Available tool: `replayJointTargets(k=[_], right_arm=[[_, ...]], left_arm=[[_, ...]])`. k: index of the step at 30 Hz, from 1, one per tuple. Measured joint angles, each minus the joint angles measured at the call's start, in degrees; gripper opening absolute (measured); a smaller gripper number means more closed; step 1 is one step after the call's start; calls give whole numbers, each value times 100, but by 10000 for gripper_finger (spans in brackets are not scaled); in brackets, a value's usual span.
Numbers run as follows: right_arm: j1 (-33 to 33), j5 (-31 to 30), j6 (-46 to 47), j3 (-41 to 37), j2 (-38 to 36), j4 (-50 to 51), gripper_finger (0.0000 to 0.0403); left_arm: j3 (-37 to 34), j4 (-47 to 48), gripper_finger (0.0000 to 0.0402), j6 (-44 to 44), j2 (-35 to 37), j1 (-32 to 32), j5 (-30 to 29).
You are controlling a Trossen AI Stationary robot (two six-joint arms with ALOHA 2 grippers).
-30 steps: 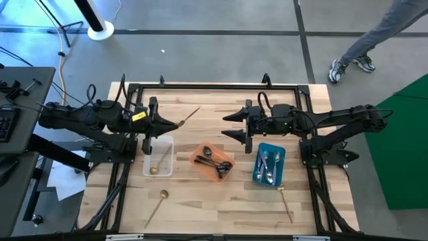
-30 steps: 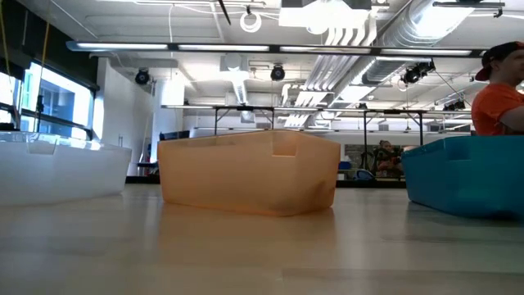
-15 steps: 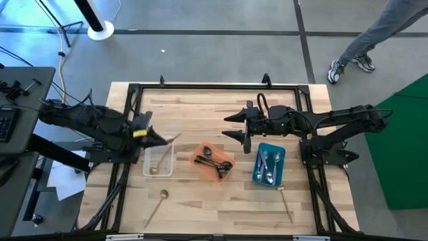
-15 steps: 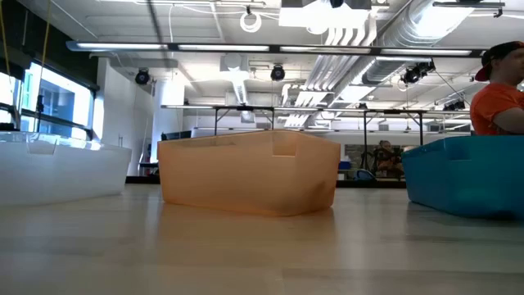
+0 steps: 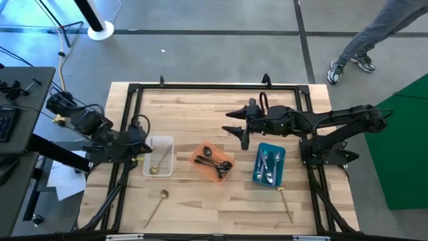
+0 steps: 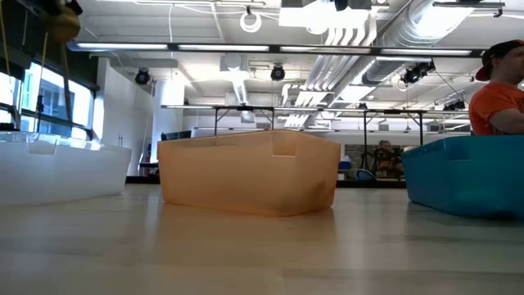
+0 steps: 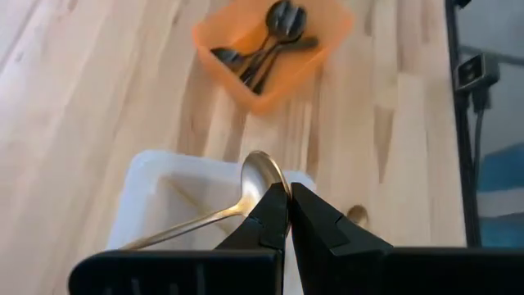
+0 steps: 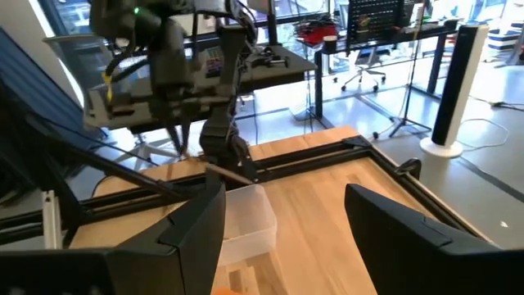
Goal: Sort silverware by color (type)
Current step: Put the top gold spoon into the transparent bin
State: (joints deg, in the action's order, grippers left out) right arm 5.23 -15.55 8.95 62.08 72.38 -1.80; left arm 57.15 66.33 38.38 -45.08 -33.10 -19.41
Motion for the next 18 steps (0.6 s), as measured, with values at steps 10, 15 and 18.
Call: replayJointTargets(k=[10, 15, 18], right_arm=[[0, -92, 0, 0, 0, 77, 236], [0, -91, 0, 0, 0, 84, 236], [0, -90, 0, 0, 0, 116, 236]], left_arm=[[-1024, -701, 0, 634, 1, 20, 487], [-1313, -1062, 0, 449, -108, 20, 153], [-1332, -1045, 0, 353, -214, 22, 126]])
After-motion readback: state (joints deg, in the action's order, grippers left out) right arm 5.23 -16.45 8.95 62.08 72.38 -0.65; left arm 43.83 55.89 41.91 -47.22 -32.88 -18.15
